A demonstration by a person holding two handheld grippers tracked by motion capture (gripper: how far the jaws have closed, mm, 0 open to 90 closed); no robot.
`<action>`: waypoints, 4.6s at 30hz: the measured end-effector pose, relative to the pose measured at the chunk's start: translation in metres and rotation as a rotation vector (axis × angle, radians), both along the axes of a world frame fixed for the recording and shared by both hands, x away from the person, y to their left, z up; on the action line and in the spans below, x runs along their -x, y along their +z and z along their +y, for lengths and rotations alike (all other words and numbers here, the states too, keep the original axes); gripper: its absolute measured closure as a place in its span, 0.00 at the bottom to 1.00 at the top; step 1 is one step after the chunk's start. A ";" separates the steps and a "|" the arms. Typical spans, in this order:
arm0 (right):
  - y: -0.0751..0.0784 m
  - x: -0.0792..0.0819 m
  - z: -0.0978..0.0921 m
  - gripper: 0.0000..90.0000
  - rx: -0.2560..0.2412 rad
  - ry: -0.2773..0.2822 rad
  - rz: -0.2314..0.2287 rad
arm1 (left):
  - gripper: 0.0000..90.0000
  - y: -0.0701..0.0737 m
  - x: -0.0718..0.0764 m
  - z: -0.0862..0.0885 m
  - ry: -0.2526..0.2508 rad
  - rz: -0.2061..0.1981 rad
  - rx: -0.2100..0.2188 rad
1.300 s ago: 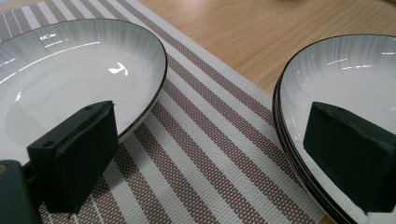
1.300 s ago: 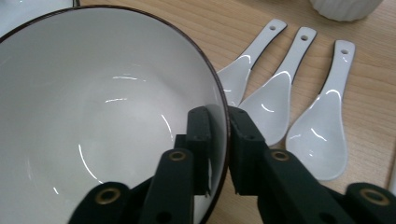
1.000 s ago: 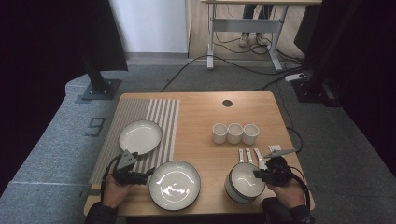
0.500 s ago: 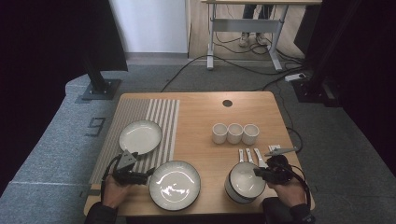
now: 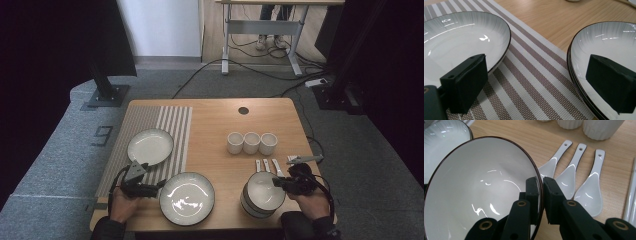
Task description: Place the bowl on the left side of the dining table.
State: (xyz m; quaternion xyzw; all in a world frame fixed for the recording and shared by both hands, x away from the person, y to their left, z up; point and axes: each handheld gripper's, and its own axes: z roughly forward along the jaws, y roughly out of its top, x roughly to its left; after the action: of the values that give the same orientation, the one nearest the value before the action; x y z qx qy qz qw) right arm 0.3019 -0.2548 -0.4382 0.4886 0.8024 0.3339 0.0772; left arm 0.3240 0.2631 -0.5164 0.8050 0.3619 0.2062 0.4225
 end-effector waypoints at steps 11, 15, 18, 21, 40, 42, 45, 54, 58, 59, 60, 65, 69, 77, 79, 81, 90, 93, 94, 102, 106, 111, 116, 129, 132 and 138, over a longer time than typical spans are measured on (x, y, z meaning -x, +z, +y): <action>0.013 -0.007 0.002 0.92 -0.013 0.000 0.017 | 0.06 0.006 -0.001 -0.002 -0.003 0.054 0.008; 0.019 -0.011 0.005 0.92 -0.023 0.004 0.022 | 0.06 0.009 -0.001 -0.003 0.000 0.072 0.014; 0.023 -0.014 0.006 0.92 -0.024 0.004 0.025 | 0.06 0.012 -0.002 -0.004 0.002 0.082 0.026; 0.027 -0.017 0.008 0.92 -0.024 0.008 0.028 | 0.07 0.015 -0.002 -0.005 0.006 0.094 0.040; 0.043 -0.043 0.034 0.92 -0.053 0.045 0.040 | 0.08 0.045 -0.014 -0.029 -0.024 0.200 0.039; 0.044 -0.046 0.038 0.92 -0.053 0.053 0.040 | 0.07 0.049 -0.016 -0.036 -0.038 0.206 0.024; 0.045 -0.050 0.044 0.92 -0.054 0.063 0.042 | 0.06 0.057 -0.020 -0.044 -0.058 0.213 0.006; 0.045 -0.065 0.060 0.92 -0.045 0.089 0.051 | 0.08 0.080 -0.030 -0.063 -0.087 0.226 0.005; 0.045 -0.072 0.068 0.92 -0.041 0.099 0.054 | 0.11 0.091 -0.034 -0.071 -0.093 0.224 0.013; 0.044 -0.073 0.070 0.92 -0.038 0.102 0.055 | 0.12 0.094 -0.035 -0.073 -0.095 0.222 0.011; 0.044 -0.075 0.072 0.92 -0.035 0.106 0.055 | 0.12 0.097 -0.036 -0.075 -0.098 0.223 0.009; 0.041 -0.083 0.082 0.92 -0.031 0.118 0.061 | 0.13 0.111 -0.041 -0.085 -0.116 0.233 0.003; 0.038 -0.088 0.090 0.92 -0.022 0.131 0.066 | 0.15 0.121 -0.045 -0.094 -0.135 0.241 -0.002; 0.033 -0.096 0.104 0.92 -0.011 0.149 0.077 | 0.16 0.132 -0.054 -0.113 -0.155 0.257 -0.039; 0.032 -0.097 0.107 0.92 -0.006 0.154 0.079 | 0.16 0.134 -0.056 -0.118 -0.165 0.259 -0.045; 0.031 -0.099 0.110 0.92 -0.001 0.158 0.081 | 0.17 0.136 -0.057 -0.124 -0.172 0.259 -0.052; 0.027 -0.104 0.126 0.92 0.012 0.182 0.087 | 0.29 0.137 -0.066 -0.146 -0.207 0.285 -0.102; 0.027 -0.104 0.131 0.92 0.015 0.192 0.085 | 0.34 0.133 -0.069 -0.152 -0.210 0.298 -0.127; 0.027 -0.105 0.132 0.92 0.015 0.194 0.086 | 0.35 0.131 -0.069 -0.153 -0.210 0.302 -0.134; 0.028 -0.105 0.142 0.92 0.023 0.206 0.080 | 0.53 0.117 -0.076 -0.162 -0.202 0.357 -0.169; 0.028 -0.105 0.146 0.92 0.034 0.208 0.076 | 0.61 0.111 -0.078 -0.165 -0.195 0.382 -0.190; 0.028 -0.104 0.151 0.92 0.042 0.214 0.072 | 0.73 0.105 -0.081 -0.165 -0.177 0.401 -0.200; 0.027 -0.104 0.154 0.92 0.046 0.216 0.071 | 0.86 0.104 -0.082 -0.164 -0.189 0.419 -0.186; 0.025 -0.106 0.158 0.91 0.030 0.216 0.087 | 0.92 0.106 -0.083 -0.164 -0.161 0.420 -0.219; 0.026 -0.107 0.157 0.91 0.015 0.212 0.093 | 0.92 0.108 -0.083 -0.164 -0.161 0.417 -0.220; 0.028 -0.108 0.156 0.87 -0.016 0.205 0.114 | 0.92 0.110 -0.084 -0.161 -0.163 0.422 -0.214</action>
State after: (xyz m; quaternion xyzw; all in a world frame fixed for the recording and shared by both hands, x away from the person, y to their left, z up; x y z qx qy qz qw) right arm 0.4098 -0.0989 -0.4105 0.4228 0.8486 0.3180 -0.0068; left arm 0.4076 0.1017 -0.4060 0.8969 0.3521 0.0360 0.2652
